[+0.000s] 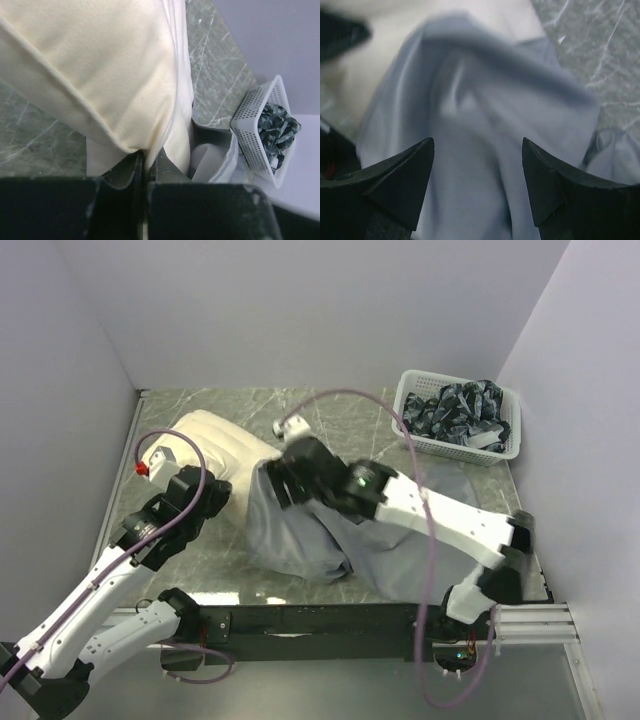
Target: Put the pillow into the pillowcase
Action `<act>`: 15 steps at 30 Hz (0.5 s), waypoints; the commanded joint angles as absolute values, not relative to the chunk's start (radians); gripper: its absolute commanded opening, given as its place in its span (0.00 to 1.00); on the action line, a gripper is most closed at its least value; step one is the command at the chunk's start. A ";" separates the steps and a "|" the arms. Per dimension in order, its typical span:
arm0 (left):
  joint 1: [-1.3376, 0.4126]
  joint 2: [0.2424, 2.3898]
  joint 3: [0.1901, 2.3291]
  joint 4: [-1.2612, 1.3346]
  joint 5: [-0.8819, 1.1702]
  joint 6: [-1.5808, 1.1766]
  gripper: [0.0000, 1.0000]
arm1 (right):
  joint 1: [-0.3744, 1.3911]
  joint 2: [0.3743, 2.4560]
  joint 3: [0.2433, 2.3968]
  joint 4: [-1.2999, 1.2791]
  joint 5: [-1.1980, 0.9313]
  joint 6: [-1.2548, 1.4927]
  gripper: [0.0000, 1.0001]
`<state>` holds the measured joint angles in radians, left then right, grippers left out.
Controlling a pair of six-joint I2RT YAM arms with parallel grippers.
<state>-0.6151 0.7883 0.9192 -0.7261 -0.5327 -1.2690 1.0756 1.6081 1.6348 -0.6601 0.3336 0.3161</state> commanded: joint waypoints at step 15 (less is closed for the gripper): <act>-0.621 0.792 0.962 -0.624 -0.581 -1.342 0.01 | 1.466 1.172 0.963 -0.334 0.508 0.189 0.98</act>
